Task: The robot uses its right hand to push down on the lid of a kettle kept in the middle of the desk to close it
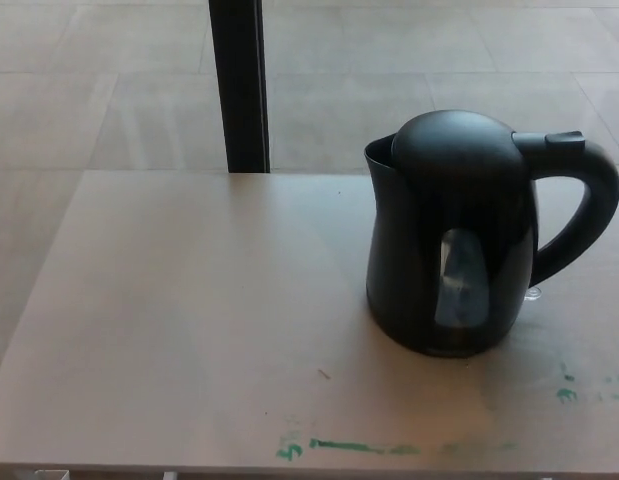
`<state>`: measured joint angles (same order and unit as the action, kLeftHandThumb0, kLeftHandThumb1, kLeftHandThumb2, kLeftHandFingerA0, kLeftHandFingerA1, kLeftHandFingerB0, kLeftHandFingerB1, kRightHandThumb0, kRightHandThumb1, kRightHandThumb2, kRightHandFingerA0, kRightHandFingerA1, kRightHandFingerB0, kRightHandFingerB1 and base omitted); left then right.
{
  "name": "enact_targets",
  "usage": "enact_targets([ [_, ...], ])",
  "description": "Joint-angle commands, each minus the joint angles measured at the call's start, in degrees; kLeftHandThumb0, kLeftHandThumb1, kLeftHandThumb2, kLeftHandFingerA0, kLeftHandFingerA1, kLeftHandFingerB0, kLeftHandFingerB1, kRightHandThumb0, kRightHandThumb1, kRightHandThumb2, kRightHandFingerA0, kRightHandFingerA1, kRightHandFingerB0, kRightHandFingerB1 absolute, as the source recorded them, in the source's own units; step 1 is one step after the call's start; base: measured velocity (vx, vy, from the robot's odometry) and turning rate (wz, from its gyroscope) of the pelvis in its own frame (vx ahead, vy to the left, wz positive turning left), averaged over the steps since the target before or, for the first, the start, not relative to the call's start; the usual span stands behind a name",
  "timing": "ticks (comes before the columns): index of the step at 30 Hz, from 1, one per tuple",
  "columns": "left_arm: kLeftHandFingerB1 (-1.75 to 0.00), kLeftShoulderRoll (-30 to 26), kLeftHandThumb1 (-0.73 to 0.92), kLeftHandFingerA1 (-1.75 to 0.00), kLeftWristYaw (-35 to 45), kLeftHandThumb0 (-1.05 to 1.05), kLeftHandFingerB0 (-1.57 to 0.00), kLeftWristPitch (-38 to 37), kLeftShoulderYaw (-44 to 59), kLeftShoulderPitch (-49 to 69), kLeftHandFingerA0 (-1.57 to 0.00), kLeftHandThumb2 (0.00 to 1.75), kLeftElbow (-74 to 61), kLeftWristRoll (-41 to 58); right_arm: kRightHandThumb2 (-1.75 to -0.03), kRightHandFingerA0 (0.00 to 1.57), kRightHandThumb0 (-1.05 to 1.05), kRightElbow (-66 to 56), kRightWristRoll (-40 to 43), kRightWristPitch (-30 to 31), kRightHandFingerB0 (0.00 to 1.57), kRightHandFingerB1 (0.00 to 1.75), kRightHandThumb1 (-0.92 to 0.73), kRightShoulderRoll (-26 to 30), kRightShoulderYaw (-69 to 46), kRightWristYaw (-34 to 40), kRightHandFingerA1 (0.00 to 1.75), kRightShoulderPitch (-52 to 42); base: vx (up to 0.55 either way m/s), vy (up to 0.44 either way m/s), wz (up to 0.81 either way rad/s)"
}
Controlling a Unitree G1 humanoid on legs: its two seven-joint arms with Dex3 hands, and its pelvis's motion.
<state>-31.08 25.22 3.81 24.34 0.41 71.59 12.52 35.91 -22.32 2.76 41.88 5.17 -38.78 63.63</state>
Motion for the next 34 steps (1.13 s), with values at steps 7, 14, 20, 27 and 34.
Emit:
enact_targets([
  [7,-0.49,-0.74,0.53,-0.6,0.18,-0.68,-0.31,-0.09,0.41,1.45,-0.48,0.9,0.75,0.35,-1.31,0.0,-1.05,2.96,9.71,-3.33,0.0,0.0,-0.86,12.58,-18.04,2.36,0.1,-20.72,0.0,0.0,0.0],
  [14,-0.49,-0.28,0.53,-0.61,-0.11,-0.67,-0.33,-0.1,-0.03,1.49,-0.49,0.9,0.42,0.03,-1.22,0.0,-0.88,-5.57,16.09,-2.88,0.0,0.2,-0.75,9.38,-35.57,4.41,0.25,-44.93,0.0,0.0,0.0],
  [20,-0.35,0.04,0.68,-0.49,0.75,-0.65,-0.35,-0.56,0.19,1.81,-0.51,0.6,0.3,0.42,-1.2,0.0,-0.79,-2.95,23.18,-9.48,0.04,0.19,-0.79,-1.51,-47.94,7.43,0.24,-61.82,0.0,0.0,0.0],
  [27,-0.35,-0.16,0.68,-0.48,0.74,-0.63,-0.33,0.86,0.44,0.71,-0.5,0.6,0.19,0.86,-1.19,0.0,-0.76,8.24,27.2,-15.76,0.0,0.17,-0.87,-9.34,-52.33,8.93,0.18,-68.34,0.0,0.0,0.0],
  [34,-0.48,0.13,0.54,-0.62,-0.05,-0.66,-0.28,-0.25,0.25,0.68,-0.45,0.91,0.41,0.33,-0.79,0.0,-0.69,10.14,26.38,-19.39,0.01,0.23,-0.92,-20.07,-53.28,15.78,0.22,-76.02,0.0,0.0,0.0],
])
